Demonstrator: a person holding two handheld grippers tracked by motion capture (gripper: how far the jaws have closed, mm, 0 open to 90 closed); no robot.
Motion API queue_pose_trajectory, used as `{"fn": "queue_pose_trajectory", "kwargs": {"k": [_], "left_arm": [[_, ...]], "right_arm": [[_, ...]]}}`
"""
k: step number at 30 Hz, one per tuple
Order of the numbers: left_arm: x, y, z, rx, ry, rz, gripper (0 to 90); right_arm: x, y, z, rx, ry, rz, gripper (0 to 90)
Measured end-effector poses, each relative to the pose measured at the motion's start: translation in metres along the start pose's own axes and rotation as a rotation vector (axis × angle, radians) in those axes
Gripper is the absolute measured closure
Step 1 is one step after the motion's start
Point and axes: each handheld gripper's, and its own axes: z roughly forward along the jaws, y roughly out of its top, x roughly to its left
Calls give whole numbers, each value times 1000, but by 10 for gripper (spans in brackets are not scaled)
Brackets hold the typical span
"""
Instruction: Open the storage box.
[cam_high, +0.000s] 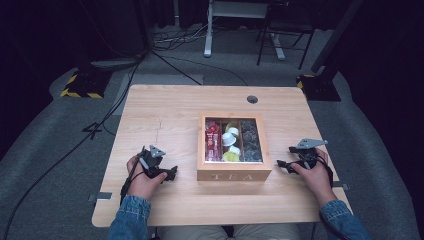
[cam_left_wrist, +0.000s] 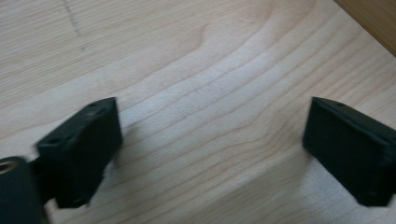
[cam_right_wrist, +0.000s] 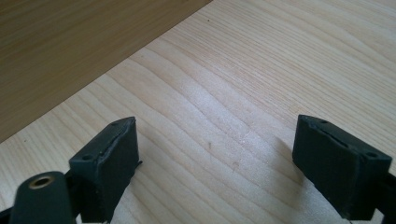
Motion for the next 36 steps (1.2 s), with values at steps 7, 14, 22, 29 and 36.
{"fn": "queue_pose_trajectory", "kwargs": {"k": [7,14,22,29,36], "left_arm": [[-5,5,-7,18,-9,-2,197],[-13,15,-22,-17,-44,15,203],[-31,34,-38,-49,-68,48,225],[-55,48,-49,-102,-151,85,232],[-69,52,-54,-104,-188,148,263]], "right_arm": [[0,0,0,0,-2,-1,145],[0,0,0,0,-2,0,146],[0,0,0,-1,-4,1,146],[1,-1,-1,-1,-8,5,148],[1,-1,-1,-1,-11,6,148]]}}
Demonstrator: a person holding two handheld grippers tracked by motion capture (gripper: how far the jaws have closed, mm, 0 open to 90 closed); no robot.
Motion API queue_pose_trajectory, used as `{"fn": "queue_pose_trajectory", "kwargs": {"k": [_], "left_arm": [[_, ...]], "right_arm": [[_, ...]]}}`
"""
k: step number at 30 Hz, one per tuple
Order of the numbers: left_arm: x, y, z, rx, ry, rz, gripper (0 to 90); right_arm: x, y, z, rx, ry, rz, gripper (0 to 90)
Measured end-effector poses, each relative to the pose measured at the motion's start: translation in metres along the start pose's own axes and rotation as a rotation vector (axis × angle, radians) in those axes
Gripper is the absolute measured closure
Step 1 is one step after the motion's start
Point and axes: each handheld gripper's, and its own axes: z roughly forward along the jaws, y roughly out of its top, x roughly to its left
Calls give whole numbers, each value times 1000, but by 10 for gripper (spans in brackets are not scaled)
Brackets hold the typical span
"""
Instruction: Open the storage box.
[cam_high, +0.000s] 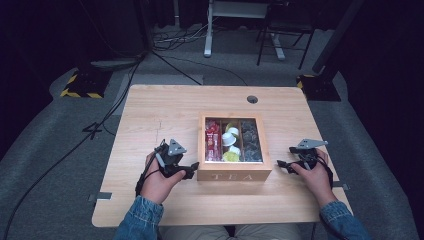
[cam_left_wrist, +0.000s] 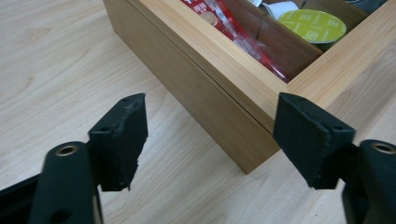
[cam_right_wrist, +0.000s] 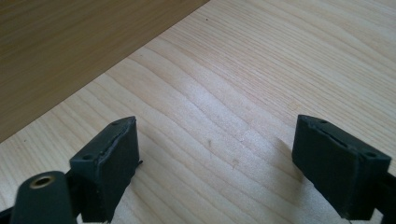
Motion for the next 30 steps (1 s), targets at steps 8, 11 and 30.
{"fn": "queue_pose_trajectory", "kwargs": {"k": [8,11,30], "left_arm": [[-9,3,-5,-28,-67,-8,229],[-21,5,-1,-23,-94,11,216],[-39,-20,21,-27,-20,6,427]], "right_arm": [[0,0,0,0,0,0,148],[0,0,0,0,0,-1,148],[0,0,0,-1,2,2,149]]}}
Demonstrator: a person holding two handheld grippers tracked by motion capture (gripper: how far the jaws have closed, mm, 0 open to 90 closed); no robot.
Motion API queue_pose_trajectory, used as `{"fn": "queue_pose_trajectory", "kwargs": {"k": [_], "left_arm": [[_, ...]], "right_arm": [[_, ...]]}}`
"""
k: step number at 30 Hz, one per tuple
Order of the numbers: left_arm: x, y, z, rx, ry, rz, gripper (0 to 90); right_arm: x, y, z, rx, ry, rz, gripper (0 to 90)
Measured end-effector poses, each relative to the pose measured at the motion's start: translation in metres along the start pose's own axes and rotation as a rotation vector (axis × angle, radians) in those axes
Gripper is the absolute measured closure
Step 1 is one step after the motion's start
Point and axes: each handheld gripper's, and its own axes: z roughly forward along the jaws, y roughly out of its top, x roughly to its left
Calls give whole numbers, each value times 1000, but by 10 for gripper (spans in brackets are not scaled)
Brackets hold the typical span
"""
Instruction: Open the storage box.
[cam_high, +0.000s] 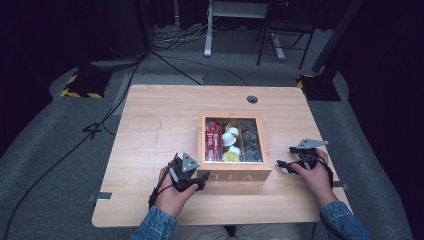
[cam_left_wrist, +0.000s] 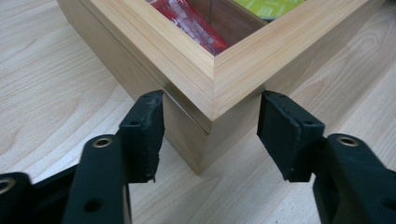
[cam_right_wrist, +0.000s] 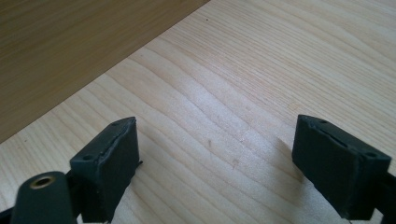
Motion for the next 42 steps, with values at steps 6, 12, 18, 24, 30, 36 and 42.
{"fn": "queue_pose_trajectory", "kwargs": {"k": [6,12,18,24,30,36,42], "left_arm": [[1,2,-3,16,-3,10,469],[-1,5,-6,16,20,47,525],[-2,8,-6,27,21,44,525],[-1,10,-7,19,23,48,526],[-1,11,-7,11,24,50,525],[-1,12,-8,2,23,46,525],[-1,12,-8,-1,26,46,525]], "right_arm": [[0,0,0,1,0,-1,148],[4,-1,-3,-1,-5,27,156],[17,13,-30,-46,81,49,194],[32,23,-49,-44,110,24,212],[43,31,-62,-90,135,8,209],[59,42,-68,-111,208,-19,191],[75,47,-58,-126,205,-78,250]]}}
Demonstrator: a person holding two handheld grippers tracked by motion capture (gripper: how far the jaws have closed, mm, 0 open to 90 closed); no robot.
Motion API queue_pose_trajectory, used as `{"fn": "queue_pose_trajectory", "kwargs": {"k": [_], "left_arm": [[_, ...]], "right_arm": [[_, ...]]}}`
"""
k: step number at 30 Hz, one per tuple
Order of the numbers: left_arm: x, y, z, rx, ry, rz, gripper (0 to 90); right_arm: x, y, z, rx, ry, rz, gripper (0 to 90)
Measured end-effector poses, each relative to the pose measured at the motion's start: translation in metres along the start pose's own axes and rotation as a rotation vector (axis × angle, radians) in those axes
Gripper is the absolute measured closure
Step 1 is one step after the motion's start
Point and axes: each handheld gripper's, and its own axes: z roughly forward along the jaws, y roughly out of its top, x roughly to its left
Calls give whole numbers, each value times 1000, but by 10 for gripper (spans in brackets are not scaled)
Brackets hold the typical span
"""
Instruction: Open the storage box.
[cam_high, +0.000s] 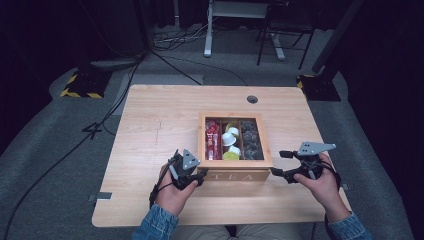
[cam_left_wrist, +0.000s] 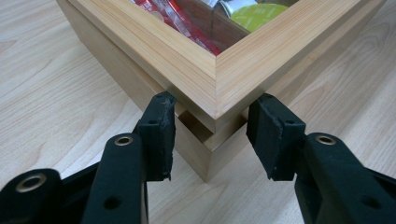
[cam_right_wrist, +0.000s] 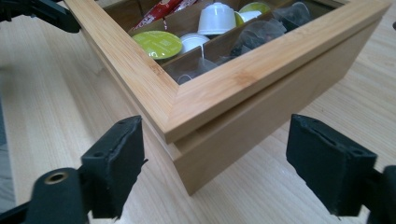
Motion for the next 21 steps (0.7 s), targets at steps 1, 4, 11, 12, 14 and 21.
{"fn": "queue_pose_trajectory", "kwargs": {"k": [1,4,11,12,14,21], "left_arm": [[0,0,0,0,0,1,525],[0,0,0,-10,1,1,525],[-1,-3,-1,-24,14,11,528],[-1,-3,-1,-24,14,11,528],[-1,-3,-1,-24,15,12,528],[0,-2,-1,-29,15,15,530]], "right_arm": [[0,0,0,0,0,0,250],[4,1,6,20,-7,-30,270],[8,5,19,39,-14,-107,262],[8,5,20,39,-12,-108,263],[9,5,21,37,-14,-109,263],[11,5,22,17,-40,-151,263]]}}
